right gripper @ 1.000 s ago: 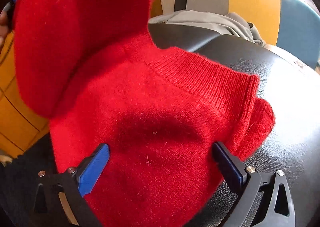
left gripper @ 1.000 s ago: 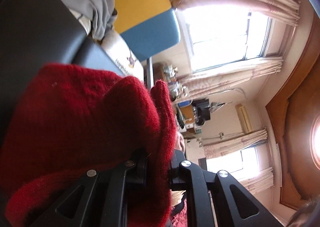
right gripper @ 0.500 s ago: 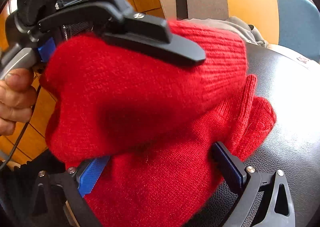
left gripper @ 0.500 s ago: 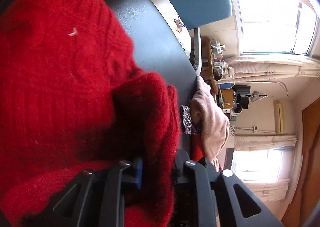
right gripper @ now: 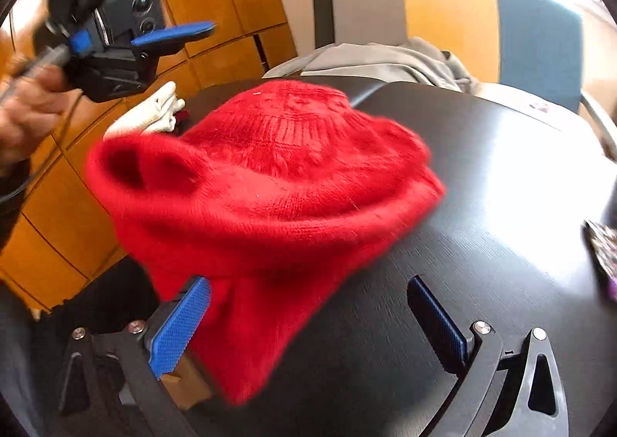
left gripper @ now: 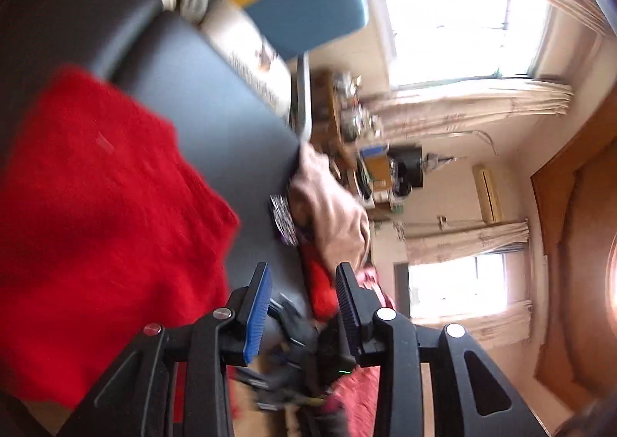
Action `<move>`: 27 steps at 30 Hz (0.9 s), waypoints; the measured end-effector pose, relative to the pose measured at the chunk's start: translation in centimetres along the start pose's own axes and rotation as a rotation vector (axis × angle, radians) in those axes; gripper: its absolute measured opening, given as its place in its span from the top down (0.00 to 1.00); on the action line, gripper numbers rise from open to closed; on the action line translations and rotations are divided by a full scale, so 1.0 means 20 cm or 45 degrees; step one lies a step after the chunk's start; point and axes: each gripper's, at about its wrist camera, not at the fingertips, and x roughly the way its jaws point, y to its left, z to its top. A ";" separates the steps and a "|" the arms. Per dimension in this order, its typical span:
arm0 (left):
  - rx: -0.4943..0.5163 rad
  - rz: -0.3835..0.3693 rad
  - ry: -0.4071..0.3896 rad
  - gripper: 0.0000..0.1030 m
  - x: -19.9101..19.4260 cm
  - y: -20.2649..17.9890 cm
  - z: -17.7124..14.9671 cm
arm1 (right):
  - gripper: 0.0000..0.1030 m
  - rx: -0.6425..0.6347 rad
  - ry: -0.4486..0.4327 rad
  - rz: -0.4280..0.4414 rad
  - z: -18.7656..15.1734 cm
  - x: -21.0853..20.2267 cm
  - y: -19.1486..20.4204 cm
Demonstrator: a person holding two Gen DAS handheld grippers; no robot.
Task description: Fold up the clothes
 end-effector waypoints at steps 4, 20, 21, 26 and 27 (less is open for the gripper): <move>0.024 0.178 -0.191 0.67 -0.26 0.19 0.00 | 0.00 0.000 -0.031 0.094 -0.02 -0.20 0.16; 0.248 0.166 -0.171 0.65 -0.10 0.50 -0.23 | 0.27 0.377 0.040 0.948 -0.03 0.17 0.48; 0.273 0.175 -0.130 0.65 -0.04 0.51 -0.24 | 0.28 0.403 0.049 0.915 -0.08 0.16 0.46; 0.291 0.153 -0.088 0.66 0.08 0.54 -0.25 | 0.48 0.572 0.197 0.558 -0.36 0.16 0.34; 0.295 0.154 -0.091 0.65 0.08 0.53 -0.25 | 0.46 0.611 0.136 0.562 -0.37 0.10 0.31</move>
